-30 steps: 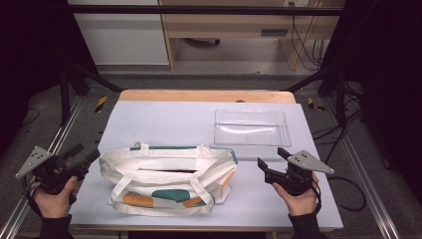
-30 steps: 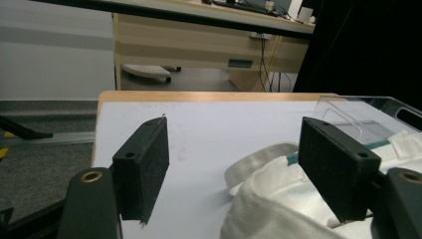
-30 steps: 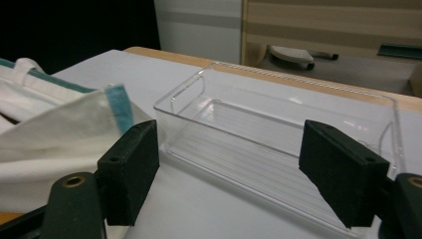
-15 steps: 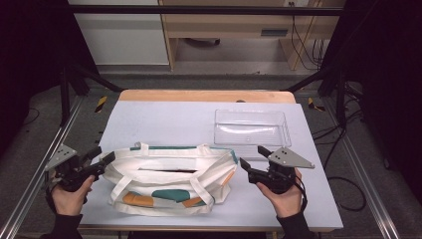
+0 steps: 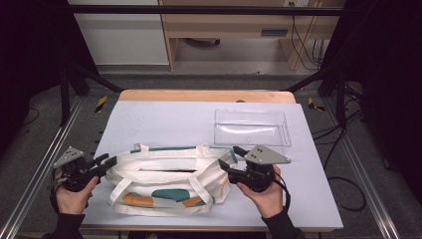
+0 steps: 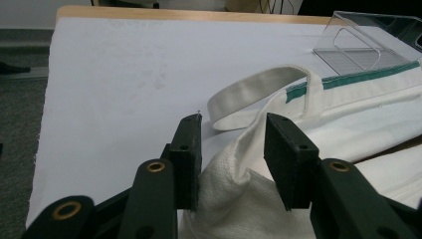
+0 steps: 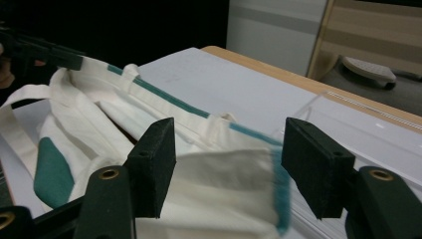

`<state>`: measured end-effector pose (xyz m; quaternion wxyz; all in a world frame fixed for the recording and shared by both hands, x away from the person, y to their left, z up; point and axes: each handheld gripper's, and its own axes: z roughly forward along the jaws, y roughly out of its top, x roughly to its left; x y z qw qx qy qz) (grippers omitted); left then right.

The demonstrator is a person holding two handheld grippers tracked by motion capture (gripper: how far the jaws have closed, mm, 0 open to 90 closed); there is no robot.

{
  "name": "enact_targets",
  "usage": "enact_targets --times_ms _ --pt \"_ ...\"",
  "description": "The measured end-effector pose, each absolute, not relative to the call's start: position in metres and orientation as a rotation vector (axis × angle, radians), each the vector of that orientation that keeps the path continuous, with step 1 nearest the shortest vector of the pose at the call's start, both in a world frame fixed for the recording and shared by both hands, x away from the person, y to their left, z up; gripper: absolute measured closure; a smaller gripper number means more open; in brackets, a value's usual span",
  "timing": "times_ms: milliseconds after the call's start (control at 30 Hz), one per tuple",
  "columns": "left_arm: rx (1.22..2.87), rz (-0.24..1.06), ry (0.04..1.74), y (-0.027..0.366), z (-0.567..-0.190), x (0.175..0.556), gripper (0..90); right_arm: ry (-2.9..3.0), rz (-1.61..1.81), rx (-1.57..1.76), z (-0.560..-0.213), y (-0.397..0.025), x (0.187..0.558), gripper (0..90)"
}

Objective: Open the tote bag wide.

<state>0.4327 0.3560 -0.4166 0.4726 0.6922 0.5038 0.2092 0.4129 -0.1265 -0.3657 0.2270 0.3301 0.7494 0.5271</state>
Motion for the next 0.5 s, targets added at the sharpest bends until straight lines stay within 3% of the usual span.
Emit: enact_targets --times_ms 100,133,300,500 --pt "1.695 0.505 1.237 0.357 -0.419 0.435 57.4 2.087 1.463 0.882 -0.364 -0.115 0.415 39.5" --pt "1.69 0.508 1.232 0.357 -0.419 0.435 52.2 2.11 1.48 0.85 -0.362 -0.104 0.417 39.9" --pt "1.707 0.507 1.218 0.353 -0.422 0.443 43.6 2.175 1.517 0.815 -0.365 -0.08 0.421 40.4" --pt "1.752 0.489 1.233 0.349 -0.428 0.447 56.4 2.288 1.484 0.777 -0.384 -0.053 0.421 39.0"
